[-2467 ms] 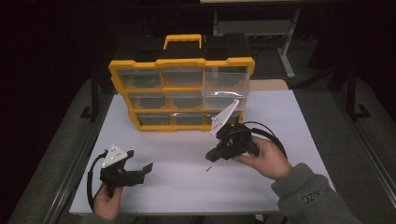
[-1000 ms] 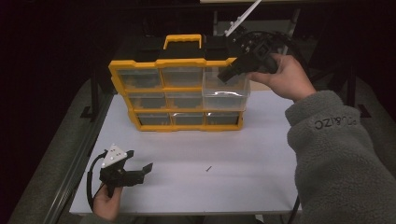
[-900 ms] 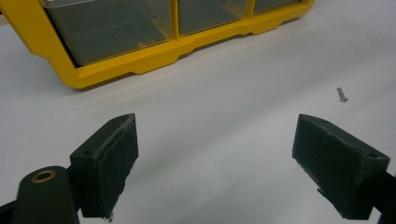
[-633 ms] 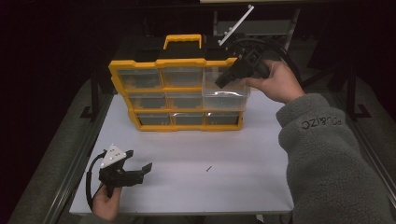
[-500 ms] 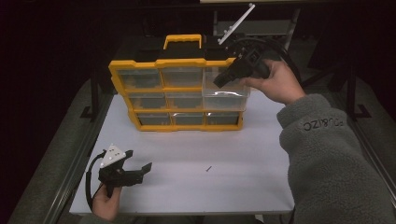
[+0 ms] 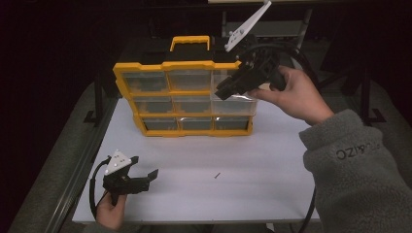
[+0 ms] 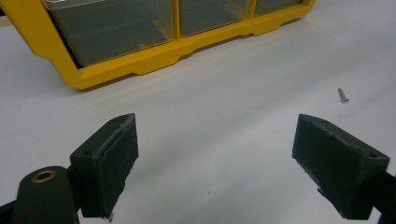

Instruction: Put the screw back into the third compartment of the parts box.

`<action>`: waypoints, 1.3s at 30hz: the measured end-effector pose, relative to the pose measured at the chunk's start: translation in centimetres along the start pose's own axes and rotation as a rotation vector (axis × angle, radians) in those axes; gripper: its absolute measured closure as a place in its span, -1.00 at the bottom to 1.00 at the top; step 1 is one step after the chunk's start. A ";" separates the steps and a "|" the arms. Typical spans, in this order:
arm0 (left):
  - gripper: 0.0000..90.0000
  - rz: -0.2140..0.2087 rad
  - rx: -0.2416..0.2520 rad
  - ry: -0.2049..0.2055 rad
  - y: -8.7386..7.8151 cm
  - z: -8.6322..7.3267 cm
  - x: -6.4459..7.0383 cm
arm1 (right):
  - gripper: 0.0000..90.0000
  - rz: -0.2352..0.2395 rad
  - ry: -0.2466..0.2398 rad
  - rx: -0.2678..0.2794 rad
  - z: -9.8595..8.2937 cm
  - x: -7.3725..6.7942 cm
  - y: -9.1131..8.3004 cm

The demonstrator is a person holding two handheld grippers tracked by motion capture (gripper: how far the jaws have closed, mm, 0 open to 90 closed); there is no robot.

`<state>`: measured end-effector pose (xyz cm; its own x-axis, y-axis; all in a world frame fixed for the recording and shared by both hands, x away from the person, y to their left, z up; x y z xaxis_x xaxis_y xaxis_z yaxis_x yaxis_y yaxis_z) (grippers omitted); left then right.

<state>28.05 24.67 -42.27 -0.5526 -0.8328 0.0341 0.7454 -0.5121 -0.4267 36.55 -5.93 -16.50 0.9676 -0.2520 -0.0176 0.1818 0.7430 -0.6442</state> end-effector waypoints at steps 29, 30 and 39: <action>-0.70 0.001 0.007 -0.015 0.1 0.0 0.1 | 0.33 0.103 -0.018 -0.031 -11.8 -5.4 10.2; -0.70 0.001 0.010 -0.018 0.1 0.0 0.1 | 0.33 0.108 -0.010 -0.033 -12.1 -5.4 10.5; -0.70 0.001 0.014 -0.005 0.2 0.0 0.0 | 0.31 0.121 -0.002 -0.087 -15.9 -5.4 14.6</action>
<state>28.19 24.57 -42.37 -0.5501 -0.8342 0.0381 0.7512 -0.5143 -0.4137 31.17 -3.57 -37.98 0.9818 -0.1626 -0.0981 0.0477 0.7112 -0.7014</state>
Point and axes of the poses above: each handheld gripper's, and its own axes: y roughly forward along the jaws, z roughly out of its top, x roughly to its right, the point moved 5 cm from there along y, roughly forward along the jaws, and after that the axes turned 8 degrees about x, right-handed, at the moved point
